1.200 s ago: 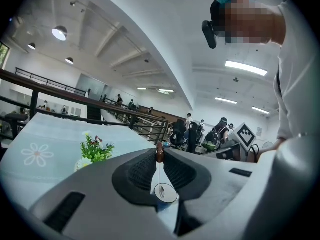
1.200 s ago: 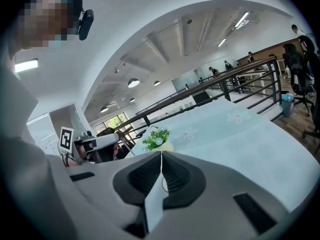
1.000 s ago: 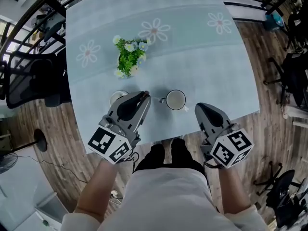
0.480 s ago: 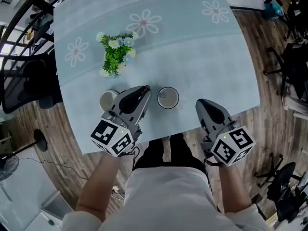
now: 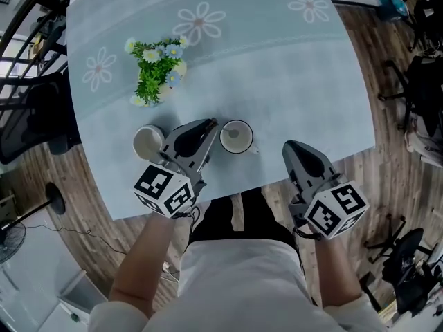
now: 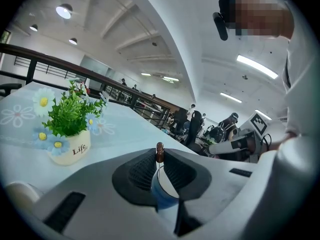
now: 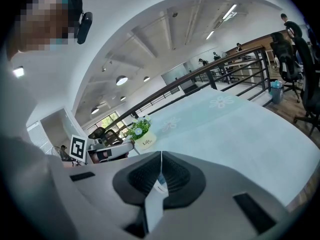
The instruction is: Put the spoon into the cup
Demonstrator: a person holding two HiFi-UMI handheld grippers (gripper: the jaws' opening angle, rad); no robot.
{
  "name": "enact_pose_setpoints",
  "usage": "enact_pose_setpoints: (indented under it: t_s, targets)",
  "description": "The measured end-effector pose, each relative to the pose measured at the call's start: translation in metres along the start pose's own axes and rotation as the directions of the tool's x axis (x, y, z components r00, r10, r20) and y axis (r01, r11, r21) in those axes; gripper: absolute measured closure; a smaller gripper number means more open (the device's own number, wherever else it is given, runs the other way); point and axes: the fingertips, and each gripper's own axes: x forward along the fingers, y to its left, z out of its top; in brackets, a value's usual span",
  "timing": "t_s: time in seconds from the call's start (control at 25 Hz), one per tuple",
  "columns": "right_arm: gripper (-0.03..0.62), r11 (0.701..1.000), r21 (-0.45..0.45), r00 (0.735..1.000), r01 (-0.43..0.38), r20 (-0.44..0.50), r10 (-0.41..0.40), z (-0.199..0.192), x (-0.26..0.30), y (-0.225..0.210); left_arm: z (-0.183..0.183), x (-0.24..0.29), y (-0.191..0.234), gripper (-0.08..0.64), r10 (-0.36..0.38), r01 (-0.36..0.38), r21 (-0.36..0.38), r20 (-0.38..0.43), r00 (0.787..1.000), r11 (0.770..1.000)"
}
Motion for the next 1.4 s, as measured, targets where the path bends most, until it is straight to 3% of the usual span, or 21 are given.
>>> enact_pose_setpoints:
  t_s: [1.32,1.4]
  targets:
    - [0.569,1.000,0.028,1.000,0.007,-0.027,-0.006,-0.012,0.012,-0.009,-0.025,0.024,0.002,0.502,-0.052,0.052,-0.010,-0.050,0.997,0.999]
    - [0.569,1.000,0.024,1.000,0.006,-0.025,-0.006,-0.010,0.012,-0.007,-0.023,0.022,0.000,0.474,-0.063,0.063,-0.008,-0.048,0.997,0.998]
